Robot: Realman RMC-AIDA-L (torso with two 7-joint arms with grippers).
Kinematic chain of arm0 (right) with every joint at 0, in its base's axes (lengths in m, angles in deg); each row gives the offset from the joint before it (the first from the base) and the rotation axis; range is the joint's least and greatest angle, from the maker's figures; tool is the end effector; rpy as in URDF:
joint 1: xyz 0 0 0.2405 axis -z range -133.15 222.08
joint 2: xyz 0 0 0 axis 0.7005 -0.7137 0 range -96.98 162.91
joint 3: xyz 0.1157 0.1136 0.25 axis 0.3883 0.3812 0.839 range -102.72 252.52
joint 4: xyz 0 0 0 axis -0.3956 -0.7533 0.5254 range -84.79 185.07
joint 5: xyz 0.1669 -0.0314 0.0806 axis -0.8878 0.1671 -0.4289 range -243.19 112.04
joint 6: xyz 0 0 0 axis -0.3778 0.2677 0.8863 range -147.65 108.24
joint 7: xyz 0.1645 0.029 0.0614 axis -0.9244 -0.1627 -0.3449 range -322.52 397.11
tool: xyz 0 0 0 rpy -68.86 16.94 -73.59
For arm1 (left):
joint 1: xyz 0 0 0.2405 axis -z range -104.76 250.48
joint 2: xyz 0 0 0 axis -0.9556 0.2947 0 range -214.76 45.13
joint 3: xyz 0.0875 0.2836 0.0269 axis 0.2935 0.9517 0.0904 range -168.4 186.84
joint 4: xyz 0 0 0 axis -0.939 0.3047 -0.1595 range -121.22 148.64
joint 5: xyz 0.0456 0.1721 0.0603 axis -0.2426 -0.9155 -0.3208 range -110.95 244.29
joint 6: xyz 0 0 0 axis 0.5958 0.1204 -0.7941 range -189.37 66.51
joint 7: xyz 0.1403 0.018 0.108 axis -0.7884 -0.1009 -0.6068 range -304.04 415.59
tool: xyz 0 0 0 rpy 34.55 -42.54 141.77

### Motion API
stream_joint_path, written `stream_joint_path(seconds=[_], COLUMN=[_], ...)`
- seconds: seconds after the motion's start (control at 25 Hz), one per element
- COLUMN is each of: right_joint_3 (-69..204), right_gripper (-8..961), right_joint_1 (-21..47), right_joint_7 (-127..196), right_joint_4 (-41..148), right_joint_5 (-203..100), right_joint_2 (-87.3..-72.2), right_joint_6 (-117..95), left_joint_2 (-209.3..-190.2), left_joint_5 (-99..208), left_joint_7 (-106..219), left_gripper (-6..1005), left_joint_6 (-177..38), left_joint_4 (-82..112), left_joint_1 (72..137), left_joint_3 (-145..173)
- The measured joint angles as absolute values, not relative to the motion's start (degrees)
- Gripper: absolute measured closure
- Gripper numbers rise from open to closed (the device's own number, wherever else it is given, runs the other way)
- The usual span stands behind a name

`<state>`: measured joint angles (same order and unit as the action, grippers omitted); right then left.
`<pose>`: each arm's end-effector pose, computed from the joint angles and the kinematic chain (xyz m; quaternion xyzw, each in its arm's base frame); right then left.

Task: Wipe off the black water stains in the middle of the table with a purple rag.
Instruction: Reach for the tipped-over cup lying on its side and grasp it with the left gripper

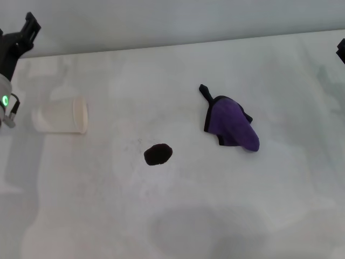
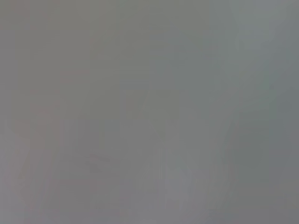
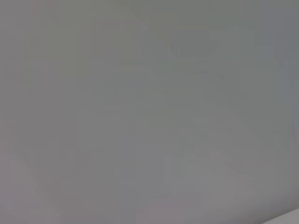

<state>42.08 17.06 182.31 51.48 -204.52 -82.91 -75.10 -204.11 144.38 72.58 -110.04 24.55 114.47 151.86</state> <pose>0.4183 0.3795 0.0271 -0.5718 0.4313 0.3209 0.6198 -0.2874 0.4632 -0.0397 -0.6382 -0.3843 -0.3530 0.5660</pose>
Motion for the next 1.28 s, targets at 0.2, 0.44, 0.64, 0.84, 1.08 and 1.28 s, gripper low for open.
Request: stream_joint_path(seconds=[0.2,0.44,0.64,0.84,1.08,1.28], right_joint_3=[41.71,41.66,41.55,41.73,41.48,41.35], right_gripper=[112,112,113,112,112,112], right_joint_1=[16.94,16.99,16.8,16.97,16.56,16.29], right_joint_7=[182.19,182.25,182.01,182.35,182.43,184.66], right_joint_4=[51.7,51.08,51.48,51.1,51.56,51.57], right_joint_5=[-204.31,-204.18,-204.17,-204.2,-204.21,-204.18], right_joint_2=[-82.93,-82.99,-82.91,-83.0,-82.94,-82.92], right_joint_6=[-75.29,-75.04,-75.3,-75.39,-75.92,-76.04], left_joint_2=[-204.33,-204.14,-204.22,-204.18,-204.34,-204.33], left_joint_5=[143.53,143.48,143.62,142.87,142.89,141.85], left_joint_7=[72.56,72.56,72.71,72.54,72.56,72.0], left_gripper=[107,108,108,108,107,107], left_joint_6=[-110.03,-110.03,-110.03,-110.03,-110.07,-110.4], left_joint_4=[24.58,24.67,24.69,24.72,25.32,26.38], left_joint_1=[113.83,113.95,113.41,113.69,113.36,113.41], left_joint_3=[151.86,151.86,151.56,151.79,151.66,151.85])
